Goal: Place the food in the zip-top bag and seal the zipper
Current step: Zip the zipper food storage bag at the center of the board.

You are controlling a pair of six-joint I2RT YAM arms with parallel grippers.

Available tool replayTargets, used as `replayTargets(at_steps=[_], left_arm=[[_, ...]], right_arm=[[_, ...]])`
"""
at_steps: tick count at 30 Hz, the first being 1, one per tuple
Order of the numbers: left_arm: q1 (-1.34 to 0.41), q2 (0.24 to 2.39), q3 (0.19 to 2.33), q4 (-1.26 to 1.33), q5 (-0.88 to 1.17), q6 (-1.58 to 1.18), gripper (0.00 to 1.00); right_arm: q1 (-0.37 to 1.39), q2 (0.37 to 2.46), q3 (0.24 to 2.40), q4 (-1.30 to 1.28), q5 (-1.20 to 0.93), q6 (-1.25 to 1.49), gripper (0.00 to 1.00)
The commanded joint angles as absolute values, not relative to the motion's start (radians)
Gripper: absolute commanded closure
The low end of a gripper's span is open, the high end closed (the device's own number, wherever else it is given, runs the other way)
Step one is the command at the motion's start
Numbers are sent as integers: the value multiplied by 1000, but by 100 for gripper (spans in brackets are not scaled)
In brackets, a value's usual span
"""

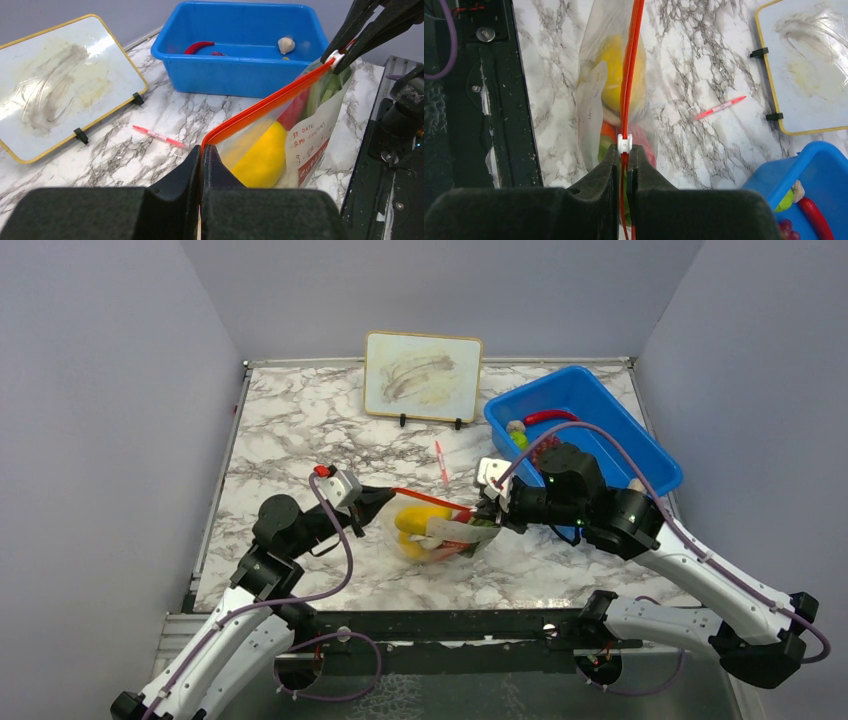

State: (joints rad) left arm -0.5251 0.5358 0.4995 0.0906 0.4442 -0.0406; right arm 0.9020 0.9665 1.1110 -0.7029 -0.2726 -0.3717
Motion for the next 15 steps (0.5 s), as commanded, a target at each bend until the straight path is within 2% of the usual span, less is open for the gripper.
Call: replayTargets(at_steps=[1,15], left_arm=[[-514,513,527,67,310,0,100],[-513,495,529,26,246,17,100]], right_arm=[[897,915,1134,-758,-221,-369,99],[897,866,1147,-790,-171,-352,99]])
